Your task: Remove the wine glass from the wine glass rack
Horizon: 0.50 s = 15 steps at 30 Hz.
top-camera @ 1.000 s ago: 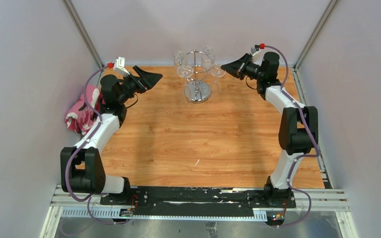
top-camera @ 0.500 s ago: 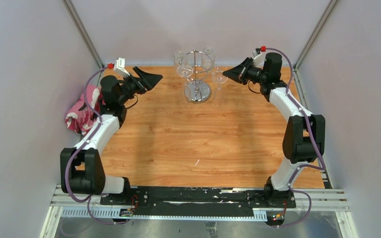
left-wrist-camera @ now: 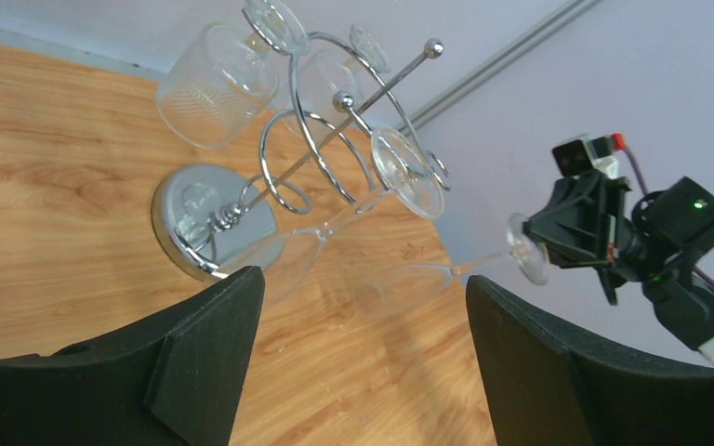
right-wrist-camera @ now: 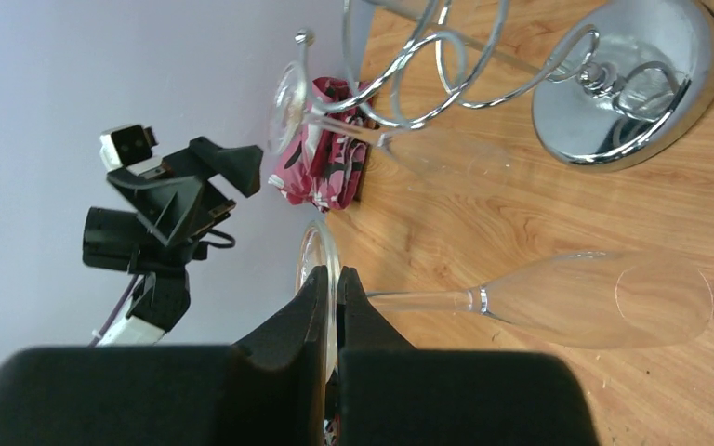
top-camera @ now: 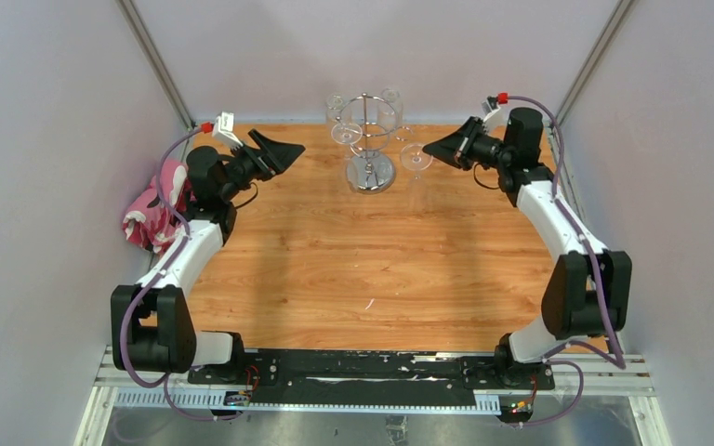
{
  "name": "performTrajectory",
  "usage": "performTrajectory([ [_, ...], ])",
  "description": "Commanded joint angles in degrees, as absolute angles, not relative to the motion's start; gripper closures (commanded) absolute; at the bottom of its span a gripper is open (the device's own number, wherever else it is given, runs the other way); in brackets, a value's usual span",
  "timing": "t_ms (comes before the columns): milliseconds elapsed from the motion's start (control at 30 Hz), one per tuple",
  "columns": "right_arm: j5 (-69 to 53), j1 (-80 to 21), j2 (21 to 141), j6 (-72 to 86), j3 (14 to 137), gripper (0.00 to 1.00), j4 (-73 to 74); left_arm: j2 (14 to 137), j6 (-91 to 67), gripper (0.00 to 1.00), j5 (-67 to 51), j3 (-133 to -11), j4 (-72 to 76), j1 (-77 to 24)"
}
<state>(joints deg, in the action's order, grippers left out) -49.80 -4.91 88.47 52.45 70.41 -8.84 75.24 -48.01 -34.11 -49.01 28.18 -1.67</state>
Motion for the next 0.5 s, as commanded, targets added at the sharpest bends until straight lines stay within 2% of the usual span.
performTrajectory([
  [0,-51.9,-5.7,80.6,49.3,67.9,1.0,-4.8,74.0,-48.3,0.16,-35.9,-47.8,29.0,-1.4],
  [133,-52.3,-5.8,74.5,48.3,66.9,1.0,-2.2,72.5,-48.3,0.18,-35.7,-47.1,29.1,-1.4],
  [300,-53.0,-6.4,68.3,49.8,69.4,1.0,-2.3,69.1,-48.4,0.26,-35.8,-46.7,29.1,-3.0],
  [467,-55.3,-7.3,64.9,57.1,72.0,1.0,-13.3,65.1,-46.1,0.3,-34.9,-47.5,29.1,-10.4],
])
